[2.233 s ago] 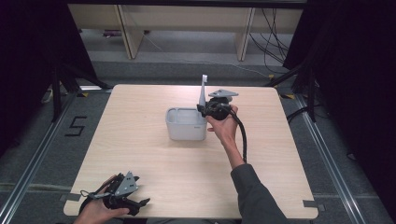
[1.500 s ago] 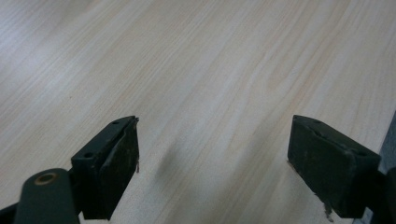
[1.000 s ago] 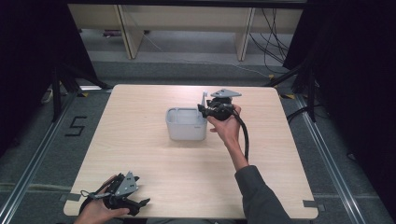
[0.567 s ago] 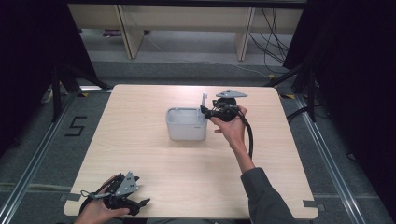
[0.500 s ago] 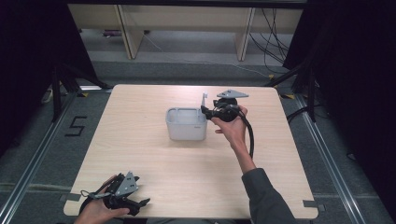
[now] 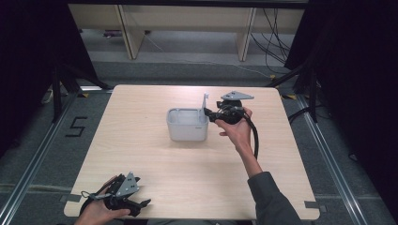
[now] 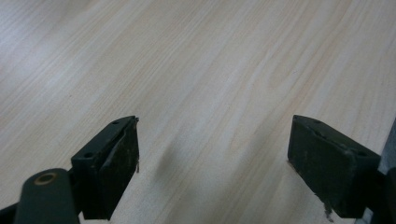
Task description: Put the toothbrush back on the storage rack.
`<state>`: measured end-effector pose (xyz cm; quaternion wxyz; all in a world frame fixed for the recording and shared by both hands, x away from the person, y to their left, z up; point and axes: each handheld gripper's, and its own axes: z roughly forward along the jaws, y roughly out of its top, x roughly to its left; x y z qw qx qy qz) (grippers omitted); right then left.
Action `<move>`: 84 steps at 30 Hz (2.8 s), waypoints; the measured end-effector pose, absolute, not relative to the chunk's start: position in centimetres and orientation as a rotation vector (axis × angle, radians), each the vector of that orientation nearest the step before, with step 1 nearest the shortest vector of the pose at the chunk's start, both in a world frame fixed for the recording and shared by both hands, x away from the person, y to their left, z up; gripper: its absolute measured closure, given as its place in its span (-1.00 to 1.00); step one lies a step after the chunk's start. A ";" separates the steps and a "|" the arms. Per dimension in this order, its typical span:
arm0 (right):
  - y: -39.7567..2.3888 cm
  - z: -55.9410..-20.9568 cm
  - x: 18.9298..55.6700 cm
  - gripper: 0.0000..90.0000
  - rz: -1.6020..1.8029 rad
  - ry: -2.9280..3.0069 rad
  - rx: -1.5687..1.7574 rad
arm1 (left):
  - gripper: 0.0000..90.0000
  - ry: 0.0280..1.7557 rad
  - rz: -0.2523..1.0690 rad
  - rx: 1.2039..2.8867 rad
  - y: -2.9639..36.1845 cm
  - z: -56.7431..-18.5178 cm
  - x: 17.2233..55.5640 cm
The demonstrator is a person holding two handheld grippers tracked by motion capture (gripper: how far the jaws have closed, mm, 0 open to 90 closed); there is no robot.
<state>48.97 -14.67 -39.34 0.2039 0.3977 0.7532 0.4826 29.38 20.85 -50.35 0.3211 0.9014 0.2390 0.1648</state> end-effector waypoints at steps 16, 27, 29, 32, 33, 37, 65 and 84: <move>-15.7 -39.4 47.7 -0.17 1.356 2.104 1.113 | -0.64 0.630 0.431 2.369 20.9 -50.3 29.4; -16.8 -40.0 46.4 -0.18 1.360 2.126 1.094 | -0.64 0.626 0.435 2.380 20.9 -50.4 29.5; -17.0 -40.1 46.0 -0.22 1.358 2.122 1.097 | -0.64 0.630 0.427 2.370 20.8 -50.4 29.4; -17.2 -40.2 45.7 -0.25 1.354 2.131 1.093 | -0.64 0.632 0.438 2.378 20.9 -50.3 29.4; -17.2 -40.3 45.4 -0.26 1.362 2.118 1.107 | -0.64 0.634 0.438 2.377 20.9 -50.3 29.4; -17.6 -40.7 45.0 -0.32 1.355 2.142 1.069 | -0.64 0.636 0.441 2.386 20.9 -50.4 29.4; -19.0 -42.2 42.3 -0.47 1.366 2.144 1.112 | -0.64 0.632 0.434 2.365 20.9 -50.3 29.3; -19.9 -43.6 39.9 -0.50 1.352 2.186 1.111 | -0.64 0.642 0.433 2.366 21.0 -50.3 29.3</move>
